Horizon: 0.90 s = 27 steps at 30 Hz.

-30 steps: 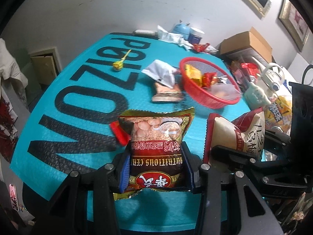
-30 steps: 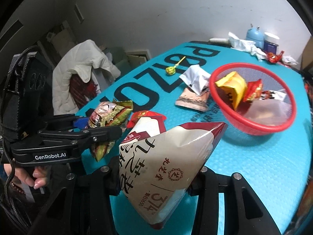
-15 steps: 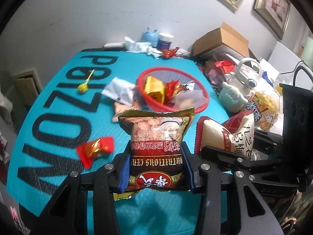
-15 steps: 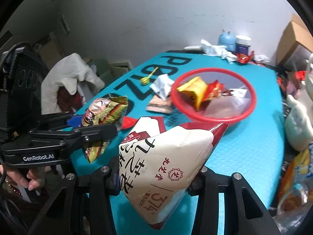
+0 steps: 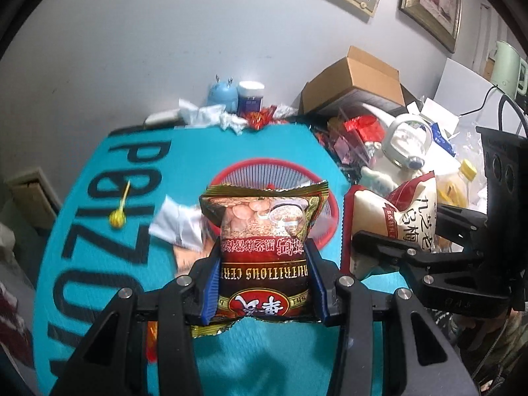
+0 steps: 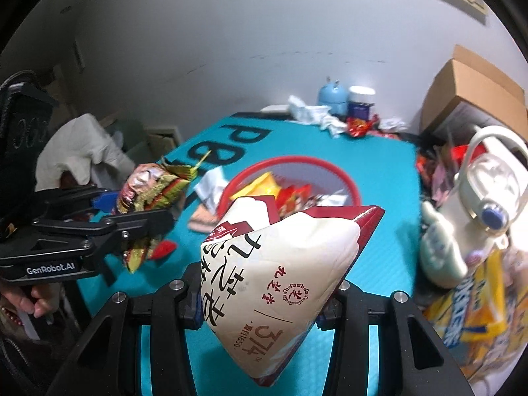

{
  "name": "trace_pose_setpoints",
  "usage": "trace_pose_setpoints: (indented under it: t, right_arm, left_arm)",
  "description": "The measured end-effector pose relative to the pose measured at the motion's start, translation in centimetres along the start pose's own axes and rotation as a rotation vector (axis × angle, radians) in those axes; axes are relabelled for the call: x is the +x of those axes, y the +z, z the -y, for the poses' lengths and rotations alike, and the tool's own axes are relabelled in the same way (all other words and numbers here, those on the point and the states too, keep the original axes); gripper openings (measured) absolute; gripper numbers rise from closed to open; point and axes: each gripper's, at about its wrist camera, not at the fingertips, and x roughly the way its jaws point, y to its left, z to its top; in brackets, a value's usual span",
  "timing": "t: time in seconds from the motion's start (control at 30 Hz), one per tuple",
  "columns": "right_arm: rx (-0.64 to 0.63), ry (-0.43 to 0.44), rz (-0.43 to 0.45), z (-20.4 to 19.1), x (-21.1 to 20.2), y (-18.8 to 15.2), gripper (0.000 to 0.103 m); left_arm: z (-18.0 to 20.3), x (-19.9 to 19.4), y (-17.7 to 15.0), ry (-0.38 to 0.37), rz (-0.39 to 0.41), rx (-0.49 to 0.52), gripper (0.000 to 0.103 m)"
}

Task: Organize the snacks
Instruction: 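Lift both held bags and carry them over the red basket, then lower both bags into the red basket and open both grippers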

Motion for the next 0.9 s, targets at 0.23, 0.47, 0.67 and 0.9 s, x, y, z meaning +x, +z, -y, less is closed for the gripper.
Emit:
trace_pose_setpoints:
  t: [0.23,0.47,0.67,0.9]
  right_arm:
    - [-0.004,-0.070,0.044,0.8,0.3,3.2,0.045]
    - [-0.007,-0.148,0.087,0.9,1.4,5.9,0.045]
    - [0.012,-0.164,0.091,1.7,2.9,7.2,0.045]
    - [0.028,-0.243,0.082,3.0,4.6,7.8,0.045]
  left_arm:
    - [-0.3,1.0,3.0,-0.010,0.035,0.029,0.044]
    - [-0.3,2.7,5.7,-0.028,0.054,0.042,0.044]
    - [-0.5,4.5,7.5,-0.031,0.058,0.066,0.044]
    - [-0.9,7.3,8.7,-0.037,0.030,0.072,0.044]
